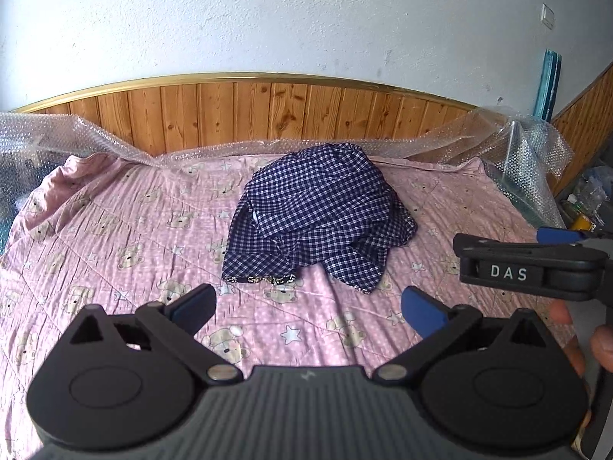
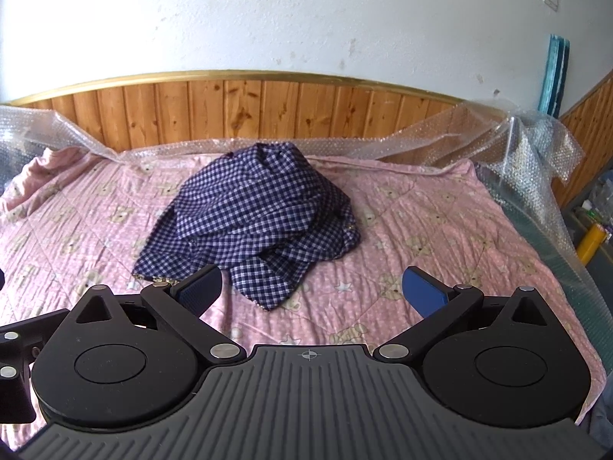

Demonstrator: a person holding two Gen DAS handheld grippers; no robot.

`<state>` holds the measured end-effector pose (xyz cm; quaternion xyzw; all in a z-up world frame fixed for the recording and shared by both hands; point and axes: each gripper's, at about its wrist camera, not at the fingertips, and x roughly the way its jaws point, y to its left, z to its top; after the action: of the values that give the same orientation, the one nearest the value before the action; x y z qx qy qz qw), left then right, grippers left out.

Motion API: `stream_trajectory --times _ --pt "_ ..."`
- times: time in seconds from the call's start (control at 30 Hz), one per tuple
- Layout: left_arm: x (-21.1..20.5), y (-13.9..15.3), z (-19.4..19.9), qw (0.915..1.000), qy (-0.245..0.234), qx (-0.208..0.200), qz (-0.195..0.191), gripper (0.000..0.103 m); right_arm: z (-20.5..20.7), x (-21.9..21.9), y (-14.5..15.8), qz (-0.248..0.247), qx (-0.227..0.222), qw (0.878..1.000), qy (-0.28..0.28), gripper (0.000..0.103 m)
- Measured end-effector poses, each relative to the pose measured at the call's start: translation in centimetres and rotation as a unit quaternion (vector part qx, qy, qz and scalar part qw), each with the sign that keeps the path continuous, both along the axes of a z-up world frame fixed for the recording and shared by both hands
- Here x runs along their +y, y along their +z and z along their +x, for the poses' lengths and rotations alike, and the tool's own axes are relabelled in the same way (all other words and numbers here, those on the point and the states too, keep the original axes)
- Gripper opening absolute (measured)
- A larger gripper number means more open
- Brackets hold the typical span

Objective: Fold clothes
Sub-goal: 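Move both grippers open toward the crumpled checked shirt heap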

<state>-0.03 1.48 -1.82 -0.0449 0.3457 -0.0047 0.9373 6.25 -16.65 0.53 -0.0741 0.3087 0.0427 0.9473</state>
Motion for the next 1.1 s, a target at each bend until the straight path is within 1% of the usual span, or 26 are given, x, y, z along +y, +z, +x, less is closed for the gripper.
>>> stream_trajectory --times 0.13,0.6,0.8,1.1 --pt "0.3 -0.3 0.0 1.0000 0.001 0.004 -0.006 0.103 0.0 0.2 0.0 0.001 0.002 1.000 0.006 0.101" --pt "0.6 -0.9 0.8 0.9999 0.009 0.014 0.000 0.103 1.0 1.0 -0.4 0.001 0.016 1.000 0.019 0.101" --pt "0.6 -1.8 2.2 0.9993 0.019 0.033 -0.001 0.103 2.3 0.7 -1.3 0.005 0.031 0.999 0.028 0.101" --pt "-0.2 -3.0 5.4 0.9983 0.026 0.053 -0.006 0.103 5.7 -0.4 -3.0 0.008 0.058 0.998 0.031 0.101"
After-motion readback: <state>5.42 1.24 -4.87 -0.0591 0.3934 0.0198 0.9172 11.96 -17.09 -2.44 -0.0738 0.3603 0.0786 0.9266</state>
